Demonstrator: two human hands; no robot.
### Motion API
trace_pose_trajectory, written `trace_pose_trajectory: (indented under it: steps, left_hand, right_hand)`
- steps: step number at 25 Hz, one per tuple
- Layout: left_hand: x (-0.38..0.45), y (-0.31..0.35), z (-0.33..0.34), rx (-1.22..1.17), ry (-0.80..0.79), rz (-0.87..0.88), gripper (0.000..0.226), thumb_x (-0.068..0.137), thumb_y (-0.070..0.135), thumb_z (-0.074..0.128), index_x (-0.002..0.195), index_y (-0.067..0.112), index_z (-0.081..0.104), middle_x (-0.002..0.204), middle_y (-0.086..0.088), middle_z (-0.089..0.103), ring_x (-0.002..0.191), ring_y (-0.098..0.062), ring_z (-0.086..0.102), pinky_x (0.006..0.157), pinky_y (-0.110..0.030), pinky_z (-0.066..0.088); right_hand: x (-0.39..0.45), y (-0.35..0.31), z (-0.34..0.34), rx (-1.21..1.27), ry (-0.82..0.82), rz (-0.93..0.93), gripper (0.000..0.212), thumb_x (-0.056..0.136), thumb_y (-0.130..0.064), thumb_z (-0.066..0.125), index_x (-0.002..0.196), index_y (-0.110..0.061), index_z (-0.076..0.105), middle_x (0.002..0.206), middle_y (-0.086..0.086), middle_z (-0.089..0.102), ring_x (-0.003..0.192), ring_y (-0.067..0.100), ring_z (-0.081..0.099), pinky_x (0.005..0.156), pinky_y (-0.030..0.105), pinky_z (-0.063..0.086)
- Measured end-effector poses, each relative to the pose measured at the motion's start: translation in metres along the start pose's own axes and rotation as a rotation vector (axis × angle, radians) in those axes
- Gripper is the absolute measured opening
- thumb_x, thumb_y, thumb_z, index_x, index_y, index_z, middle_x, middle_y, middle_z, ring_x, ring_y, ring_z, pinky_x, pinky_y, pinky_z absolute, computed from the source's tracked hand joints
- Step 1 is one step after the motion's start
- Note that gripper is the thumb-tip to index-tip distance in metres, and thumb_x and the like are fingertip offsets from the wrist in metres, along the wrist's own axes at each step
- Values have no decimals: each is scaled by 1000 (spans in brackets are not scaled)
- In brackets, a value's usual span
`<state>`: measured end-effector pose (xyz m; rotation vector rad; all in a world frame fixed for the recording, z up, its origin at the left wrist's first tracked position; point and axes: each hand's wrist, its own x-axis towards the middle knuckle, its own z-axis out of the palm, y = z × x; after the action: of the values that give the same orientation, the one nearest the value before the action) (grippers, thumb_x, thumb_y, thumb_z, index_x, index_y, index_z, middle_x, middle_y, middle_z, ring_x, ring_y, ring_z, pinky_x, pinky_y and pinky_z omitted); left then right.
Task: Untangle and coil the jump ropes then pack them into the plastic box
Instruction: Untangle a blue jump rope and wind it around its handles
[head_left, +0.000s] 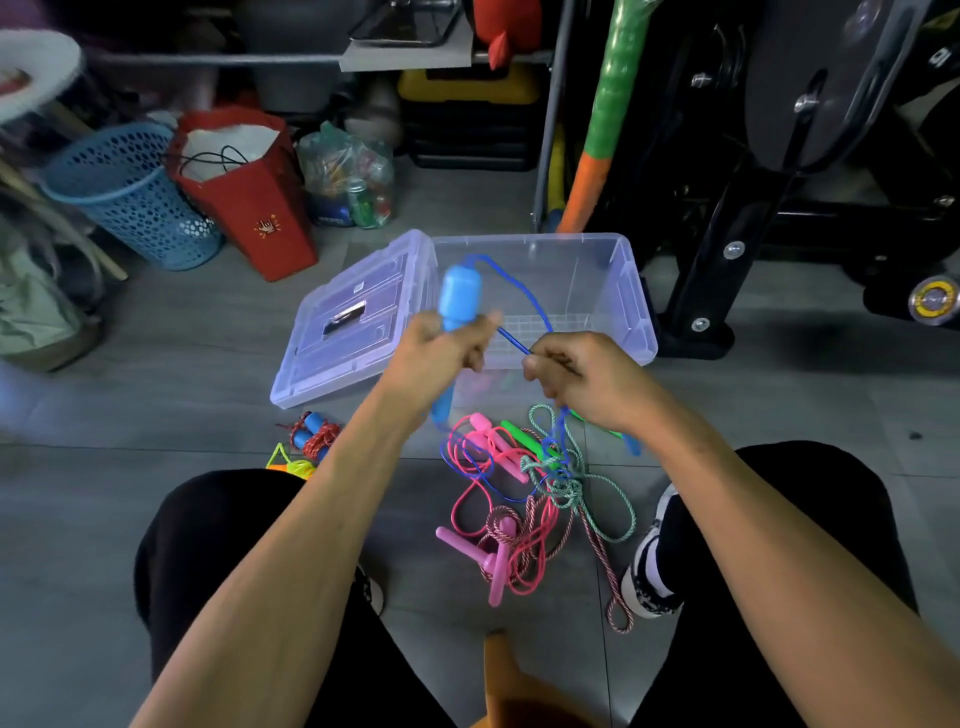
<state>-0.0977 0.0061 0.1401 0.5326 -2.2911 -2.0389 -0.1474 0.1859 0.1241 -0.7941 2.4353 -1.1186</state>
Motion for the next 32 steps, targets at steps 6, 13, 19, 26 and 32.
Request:
trace_pose_trajectory:
  steps: [6, 13, 19, 26, 32]
  left_hand:
    - [12, -10, -16, 161, 102, -102, 23, 85, 25, 62, 74, 5, 66, 65, -7, 65, 63, -18, 55, 70, -35, 46]
    - [-6, 4, 5, 87, -119, 73, 35, 91, 21, 65, 60, 12, 51, 52, -1, 46, 47, -8, 44, 56, -17, 45]
    - [13, -2, -32, -67, 116, -67, 21, 93, 10, 56, 72, 12, 59, 60, 2, 59, 56, -14, 52, 67, -29, 44]
    - [-1, -14, -5, 455, -302, -22, 46, 83, 54, 62, 73, 9, 66, 67, -2, 61, 67, -13, 52, 71, -30, 44]
    - [10, 3, -26, -242, 266, -3, 32, 87, 12, 63, 58, 15, 49, 46, 1, 42, 44, -14, 38, 54, -29, 36]
  right_hand:
    - [2, 8, -1, -139, -52, 43, 27, 97, -20, 54, 71, -22, 61, 67, -1, 67, 64, 16, 62, 63, 26, 47]
    - [4, 6, 6, -36, -21, -56, 21, 96, -17, 56, 75, -21, 60, 69, 6, 69, 65, 17, 65, 64, 26, 49]
    - [4, 14, 4, -49, -3, 40, 22, 97, -19, 54, 77, -13, 63, 69, 7, 68, 66, 21, 64, 58, 25, 45]
    - [5, 0, 9, -53, -64, -72, 20, 96, -20, 54, 86, -11, 68, 62, 0, 62, 62, 24, 61, 60, 36, 49]
    - [6, 17, 3, -134, -23, 19, 19, 96, -17, 54, 79, -11, 62, 71, 5, 67, 72, 28, 63, 70, 38, 52]
